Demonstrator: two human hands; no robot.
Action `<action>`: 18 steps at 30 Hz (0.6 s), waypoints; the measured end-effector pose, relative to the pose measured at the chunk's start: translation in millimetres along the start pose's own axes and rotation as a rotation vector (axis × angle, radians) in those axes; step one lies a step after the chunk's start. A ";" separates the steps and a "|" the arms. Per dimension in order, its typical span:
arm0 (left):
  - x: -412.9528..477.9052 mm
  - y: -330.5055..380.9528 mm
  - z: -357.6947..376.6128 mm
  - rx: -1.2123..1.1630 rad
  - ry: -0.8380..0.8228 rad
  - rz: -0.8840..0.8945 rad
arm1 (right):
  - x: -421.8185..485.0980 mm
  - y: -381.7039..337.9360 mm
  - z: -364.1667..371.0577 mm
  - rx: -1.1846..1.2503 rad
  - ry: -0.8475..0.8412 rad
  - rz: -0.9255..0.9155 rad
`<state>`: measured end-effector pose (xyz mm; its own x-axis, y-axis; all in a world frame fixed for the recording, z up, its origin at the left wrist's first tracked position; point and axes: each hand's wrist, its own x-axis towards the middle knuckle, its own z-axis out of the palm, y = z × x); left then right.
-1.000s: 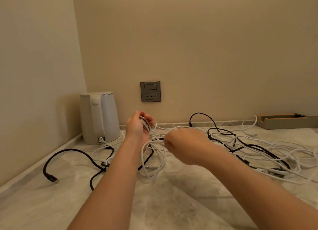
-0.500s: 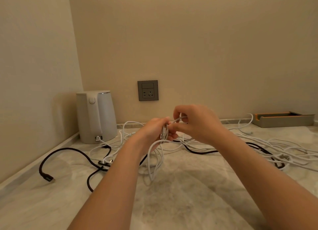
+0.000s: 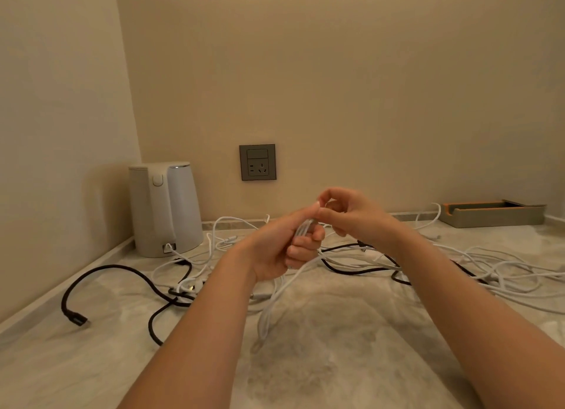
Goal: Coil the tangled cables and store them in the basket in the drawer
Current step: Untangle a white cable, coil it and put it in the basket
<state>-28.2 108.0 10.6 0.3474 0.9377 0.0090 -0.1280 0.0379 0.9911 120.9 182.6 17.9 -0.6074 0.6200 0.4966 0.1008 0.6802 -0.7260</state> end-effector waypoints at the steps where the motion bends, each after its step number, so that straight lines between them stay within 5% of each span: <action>1: 0.7 -0.5 -1.4 -0.025 0.000 0.024 | 0.8 2.8 3.3 0.018 0.027 -0.001; 4: 3.0 -2.4 -5.3 -0.112 0.009 0.071 | 3.4 10.3 15.9 -0.029 0.057 -0.083; 10: 3.0 -3.3 -12.0 -0.250 -0.012 0.101 | 6.4 11.7 10.8 -0.522 0.217 -0.185; 18: 1.9 1.1 -24.0 -0.581 0.165 0.205 | 5.1 10.8 -12.8 -0.641 -0.008 0.052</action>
<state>-50.0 118.1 8.5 0.1206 0.9849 0.1241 -0.6754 -0.0102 0.7374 129.0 198.1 18.7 -0.5950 0.6572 0.4627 0.5797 0.7496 -0.3193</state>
